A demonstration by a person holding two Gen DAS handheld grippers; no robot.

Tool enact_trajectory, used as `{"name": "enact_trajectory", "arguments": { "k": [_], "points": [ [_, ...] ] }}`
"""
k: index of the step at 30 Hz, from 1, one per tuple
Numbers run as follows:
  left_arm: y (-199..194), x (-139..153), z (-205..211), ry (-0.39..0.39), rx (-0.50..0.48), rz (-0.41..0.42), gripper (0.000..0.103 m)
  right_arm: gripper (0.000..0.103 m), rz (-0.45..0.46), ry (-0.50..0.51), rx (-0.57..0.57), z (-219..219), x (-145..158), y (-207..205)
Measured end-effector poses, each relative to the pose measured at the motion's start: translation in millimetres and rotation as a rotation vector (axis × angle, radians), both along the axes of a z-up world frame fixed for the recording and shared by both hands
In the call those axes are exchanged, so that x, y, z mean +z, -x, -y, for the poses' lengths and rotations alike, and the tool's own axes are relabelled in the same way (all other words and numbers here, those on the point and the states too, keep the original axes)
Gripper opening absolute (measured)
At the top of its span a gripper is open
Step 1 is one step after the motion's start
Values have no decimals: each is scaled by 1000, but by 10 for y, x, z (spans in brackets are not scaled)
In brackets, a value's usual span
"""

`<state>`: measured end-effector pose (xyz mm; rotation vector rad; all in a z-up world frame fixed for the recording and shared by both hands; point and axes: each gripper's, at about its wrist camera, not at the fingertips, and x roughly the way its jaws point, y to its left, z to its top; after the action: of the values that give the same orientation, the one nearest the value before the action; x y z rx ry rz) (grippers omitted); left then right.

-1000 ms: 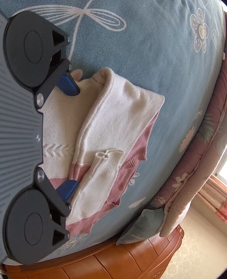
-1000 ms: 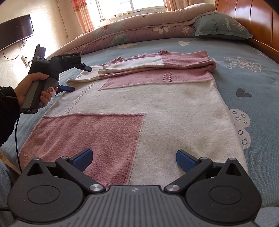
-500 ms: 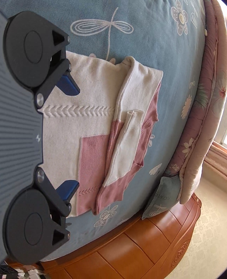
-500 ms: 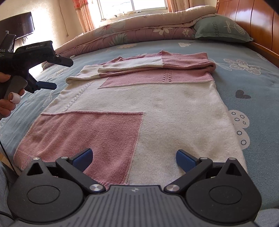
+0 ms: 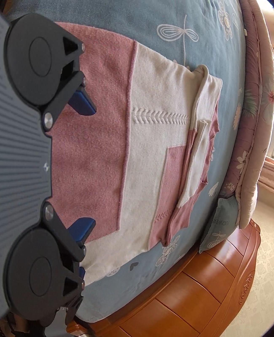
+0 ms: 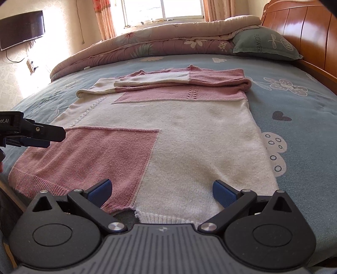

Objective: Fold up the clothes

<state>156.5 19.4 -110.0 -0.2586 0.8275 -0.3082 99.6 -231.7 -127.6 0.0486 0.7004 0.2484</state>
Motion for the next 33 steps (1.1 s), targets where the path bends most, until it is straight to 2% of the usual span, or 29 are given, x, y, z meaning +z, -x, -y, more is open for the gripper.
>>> {"name": "enact_trajectory", "arguments": {
  "k": [3,5,8,11,14,18,20,24,30,31,33],
  "points": [
    [150,-67,37,-43,3,34,102,103,24,78,15,-94,-40,43],
    [256,-93,70,-78,2,72,102,103,32,69,11,-77,-46,57],
    [327,-59,123,-112,-7,80,102,103,42,61,12,-58,-55,71],
    [341,-44,106,-105,-28,96,102,103,49,67,10,-72,-59,73],
    [336,-83,-42,-52,12,66,102,103,51,70,7,-76,-62,74],
    [360,-60,-422,74,161,46,102,103,55,72,5,-82,-68,79],
    [382,-4,-507,100,194,55,102,103,56,73,3,-84,-69,78],
    [410,63,-395,112,137,92,102,103,56,77,-1,-94,-65,75],
    [416,30,-21,153,-55,107,102,103,54,64,0,-71,-47,83],
    [408,4,14,154,-70,103,102,103,54,52,-1,-56,-38,88],
    [368,-79,21,126,-37,57,102,103,59,29,-13,-28,-24,102]
  ]
}}
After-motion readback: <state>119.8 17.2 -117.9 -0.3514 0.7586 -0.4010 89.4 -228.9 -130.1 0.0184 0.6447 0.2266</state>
